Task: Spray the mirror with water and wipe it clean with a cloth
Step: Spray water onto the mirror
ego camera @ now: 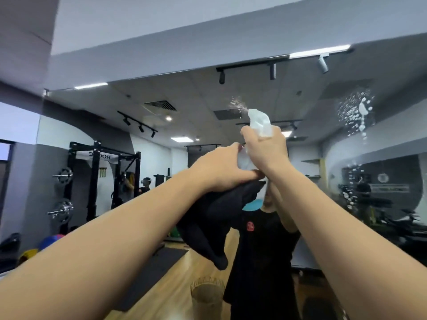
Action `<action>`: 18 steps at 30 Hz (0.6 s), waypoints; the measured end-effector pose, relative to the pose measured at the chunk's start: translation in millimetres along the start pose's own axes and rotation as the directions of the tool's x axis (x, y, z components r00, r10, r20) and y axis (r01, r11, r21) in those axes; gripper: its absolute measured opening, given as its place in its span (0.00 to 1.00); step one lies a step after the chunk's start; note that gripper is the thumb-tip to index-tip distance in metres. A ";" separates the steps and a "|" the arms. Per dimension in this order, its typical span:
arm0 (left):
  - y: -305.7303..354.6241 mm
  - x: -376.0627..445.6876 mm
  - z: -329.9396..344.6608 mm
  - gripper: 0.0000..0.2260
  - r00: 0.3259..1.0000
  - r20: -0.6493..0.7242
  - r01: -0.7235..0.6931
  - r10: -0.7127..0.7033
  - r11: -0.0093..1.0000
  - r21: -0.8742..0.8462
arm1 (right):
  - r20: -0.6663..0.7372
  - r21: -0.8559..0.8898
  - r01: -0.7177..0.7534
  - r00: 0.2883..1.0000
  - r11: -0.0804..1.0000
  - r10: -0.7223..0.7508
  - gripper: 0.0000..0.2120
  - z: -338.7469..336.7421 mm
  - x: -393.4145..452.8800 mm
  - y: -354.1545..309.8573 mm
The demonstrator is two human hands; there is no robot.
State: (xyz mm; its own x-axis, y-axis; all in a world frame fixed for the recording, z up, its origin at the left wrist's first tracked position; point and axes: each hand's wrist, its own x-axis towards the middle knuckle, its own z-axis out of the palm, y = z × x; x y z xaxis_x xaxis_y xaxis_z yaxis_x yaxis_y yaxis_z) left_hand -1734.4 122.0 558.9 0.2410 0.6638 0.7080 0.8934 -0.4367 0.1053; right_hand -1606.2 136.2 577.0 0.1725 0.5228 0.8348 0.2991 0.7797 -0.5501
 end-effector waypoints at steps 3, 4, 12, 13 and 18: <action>-14.6 -8.2 5.2 0.35 1.000 0.022 0.007 -0.008 1.000 0.014 | 0.020 0.006 -0.021 1.000 1.000 0.021 0.15 14.9 -7.1 7.2; -20.0 -12.5 8.6 0.36 0.999 0.032 0.015 -0.015 1.000 0.013 | 0.030 0.001 -0.038 0.999 0.999 0.038 0.15 20.0 -11.0 10.9; -53.1 -57.5 54.3 0.36 0.992 0.096 0.076 -0.078 0.997 0.018 | 0.096 -0.027 -0.032 0.995 0.999 0.035 0.15 49.7 -57.0 53.7; -57.3 -63.4 61.3 0.36 0.991 0.108 0.080 -0.082 0.997 0.020 | 0.110 -0.011 -0.034 0.993 0.999 0.035 0.14 53.2 -64.5 60.9; -75.1 -94.1 90.1 0.40 0.976 0.182 0.106 -0.116 0.993 0.060 | 0.158 -0.017 -0.080 0.984 0.997 0.082 0.13 71.6 -102.7 92.7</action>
State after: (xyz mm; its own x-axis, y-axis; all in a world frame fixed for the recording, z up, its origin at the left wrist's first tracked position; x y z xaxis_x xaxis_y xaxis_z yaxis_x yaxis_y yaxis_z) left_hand -1790.0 147.0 421.4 0.2010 0.8091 0.5522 0.9351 -0.3264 0.1378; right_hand -1663.4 179.4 438.8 0.0458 0.6324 0.7732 0.2999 0.7296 -0.6145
